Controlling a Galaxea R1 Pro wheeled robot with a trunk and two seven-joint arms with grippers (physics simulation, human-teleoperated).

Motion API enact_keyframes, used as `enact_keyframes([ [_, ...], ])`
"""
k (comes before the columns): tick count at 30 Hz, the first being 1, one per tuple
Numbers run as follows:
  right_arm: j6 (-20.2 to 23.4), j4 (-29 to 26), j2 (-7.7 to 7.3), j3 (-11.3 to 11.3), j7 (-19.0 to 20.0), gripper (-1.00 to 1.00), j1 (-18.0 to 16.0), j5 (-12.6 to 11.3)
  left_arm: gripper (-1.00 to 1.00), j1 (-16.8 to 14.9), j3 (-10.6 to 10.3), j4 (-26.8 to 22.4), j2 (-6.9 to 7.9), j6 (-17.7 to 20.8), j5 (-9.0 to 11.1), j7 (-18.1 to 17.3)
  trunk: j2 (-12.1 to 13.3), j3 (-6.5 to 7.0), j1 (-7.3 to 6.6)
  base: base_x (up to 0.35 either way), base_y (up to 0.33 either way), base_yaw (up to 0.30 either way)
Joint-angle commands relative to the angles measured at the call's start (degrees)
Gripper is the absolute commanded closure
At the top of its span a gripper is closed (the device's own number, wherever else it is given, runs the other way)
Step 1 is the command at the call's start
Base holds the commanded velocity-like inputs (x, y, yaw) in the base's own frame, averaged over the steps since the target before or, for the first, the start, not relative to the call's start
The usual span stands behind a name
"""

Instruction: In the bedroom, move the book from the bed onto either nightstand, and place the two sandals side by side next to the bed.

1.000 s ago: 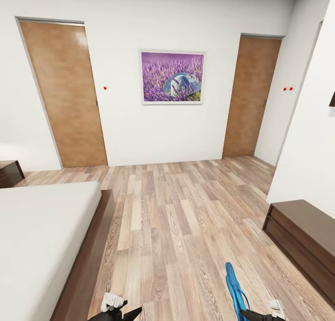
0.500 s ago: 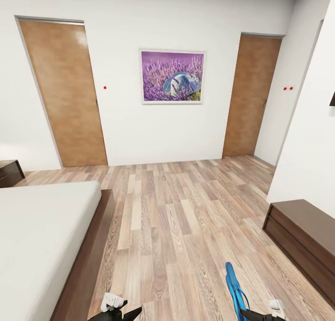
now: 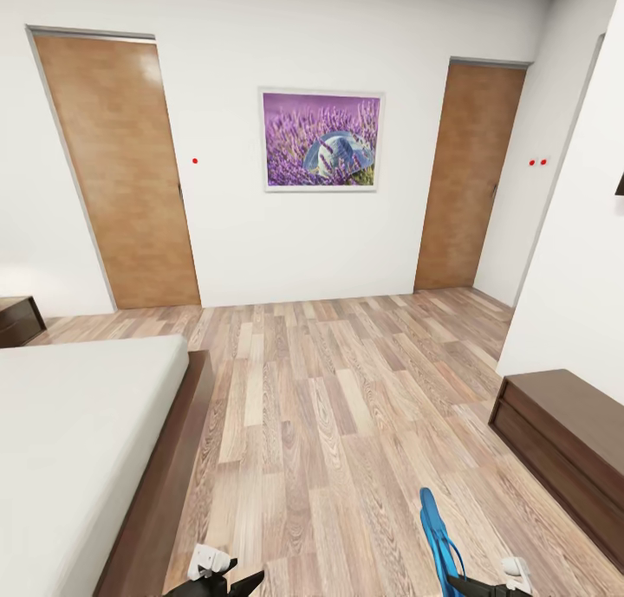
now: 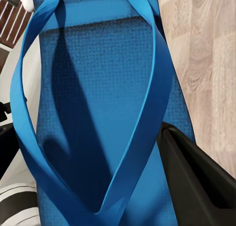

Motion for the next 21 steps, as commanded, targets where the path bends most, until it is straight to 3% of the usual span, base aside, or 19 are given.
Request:
enact_keyframes([
  [1,0.1,0.03,-0.01,-0.15,0.14,1.0,-0.04,0.05,-1.0,-0.03,0.11,-0.01,-0.01,0.6,0.26,-0.28,-0.03,-0.14,-0.01,0.0,0.0,0.0],
  [17,0.1,-0.02,0.0,-0.13,0.12,1.0,-0.03,0.07,-1.0,-0.03,0.11,-0.01,-0.01,0.6,0.26,-0.28,-0.03,-0.42,-0.01,0.0,0.0,0.0],
  [21,0.09,0.0,-0.01,-0.12,0.12,1.0,-0.02,0.08,-1.0,-0.03,0.11,-0.01,-0.01,0.6,0.26,-0.28,-0.03,-0.42,-0.01,0.146,0.0,0.0],
])
